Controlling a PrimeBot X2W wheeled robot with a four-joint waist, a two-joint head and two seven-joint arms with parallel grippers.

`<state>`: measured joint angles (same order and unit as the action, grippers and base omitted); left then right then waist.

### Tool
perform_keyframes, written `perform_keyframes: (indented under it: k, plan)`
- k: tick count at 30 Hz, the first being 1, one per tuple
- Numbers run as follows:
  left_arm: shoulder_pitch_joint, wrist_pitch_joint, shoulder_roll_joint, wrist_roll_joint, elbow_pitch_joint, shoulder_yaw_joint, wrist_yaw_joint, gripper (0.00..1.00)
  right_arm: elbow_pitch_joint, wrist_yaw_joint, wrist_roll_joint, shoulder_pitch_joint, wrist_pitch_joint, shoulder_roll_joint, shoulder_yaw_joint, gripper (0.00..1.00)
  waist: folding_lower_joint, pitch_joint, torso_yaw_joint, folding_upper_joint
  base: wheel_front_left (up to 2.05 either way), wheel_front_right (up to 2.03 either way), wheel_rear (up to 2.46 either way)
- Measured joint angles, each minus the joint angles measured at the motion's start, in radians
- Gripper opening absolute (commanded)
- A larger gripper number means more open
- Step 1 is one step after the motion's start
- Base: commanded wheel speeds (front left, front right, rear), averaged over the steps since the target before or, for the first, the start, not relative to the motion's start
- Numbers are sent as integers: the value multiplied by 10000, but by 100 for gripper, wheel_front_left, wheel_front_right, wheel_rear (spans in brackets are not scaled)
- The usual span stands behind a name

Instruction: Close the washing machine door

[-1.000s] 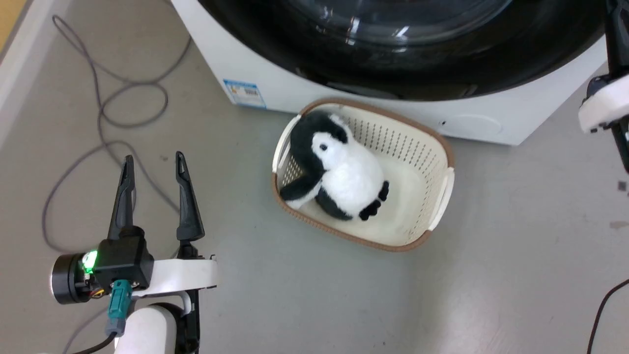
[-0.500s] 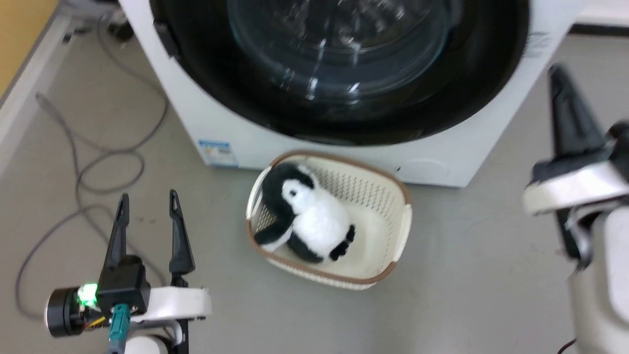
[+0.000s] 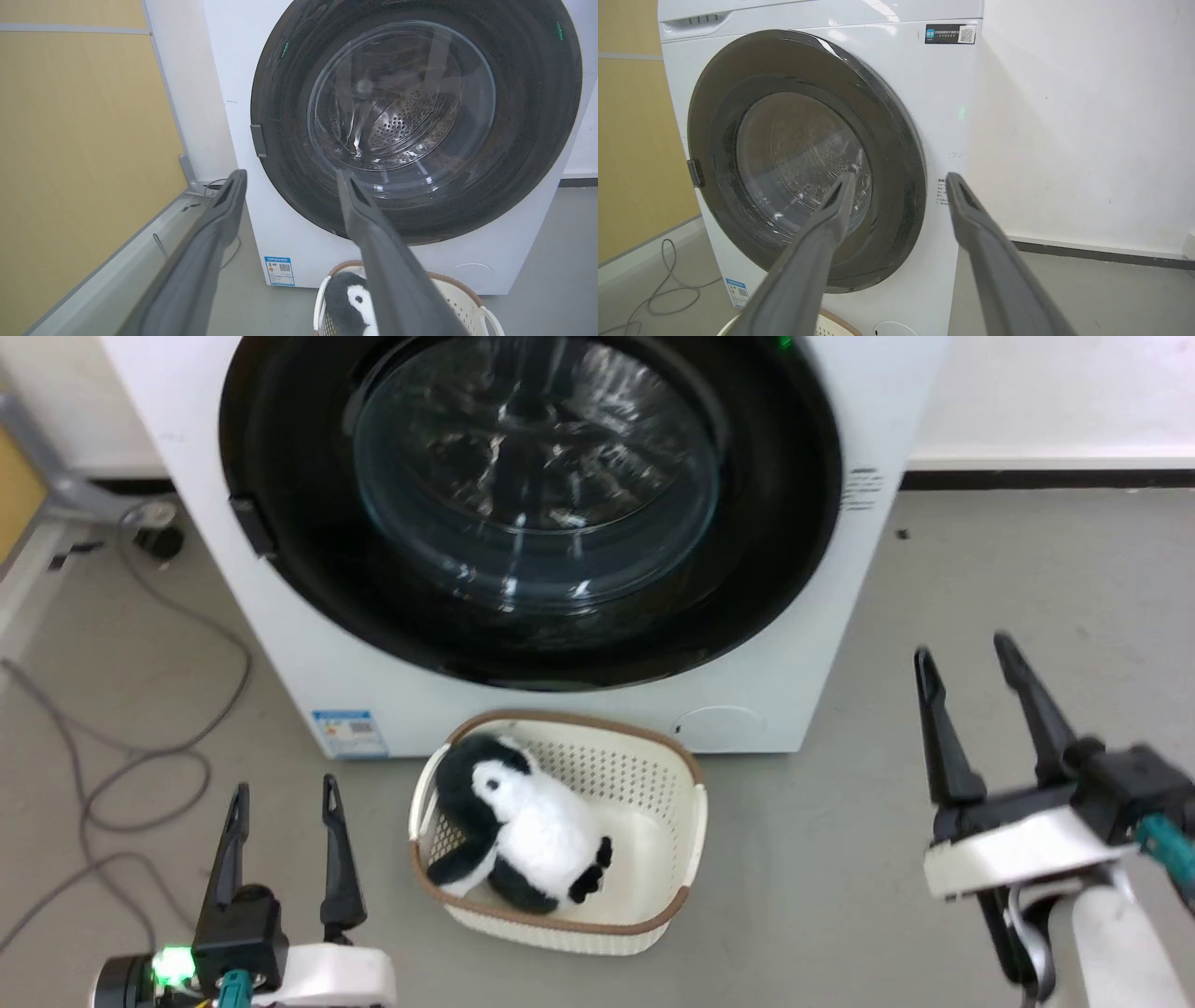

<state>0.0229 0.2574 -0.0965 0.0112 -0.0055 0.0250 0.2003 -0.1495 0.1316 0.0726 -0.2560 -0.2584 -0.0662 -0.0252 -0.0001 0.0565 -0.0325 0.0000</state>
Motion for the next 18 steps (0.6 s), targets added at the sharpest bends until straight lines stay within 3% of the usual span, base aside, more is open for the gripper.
perform_keyframes:
  k: [14, 15, 18]
  plan:
    - [461, 0, 84, 330, 125, -251, -272, 100, 401, 0, 410, 1370, 2, 98, 173, 100, -1, -485, -497, 0, 0, 0, 0]
    - [461, 0, 86, 337, 119, -261, -284, 0, 418, 0, 443, 1372, 0, 100, 163, 0, 0, -488, -488, 1, 0, 0, 0]
    - [458, -15, 96, 339, 113, -276, -274, 0, 431, 0, 474, 1370, 12, 100, 144, 0, 0, -491, -476, 1, 0, 0, 0]
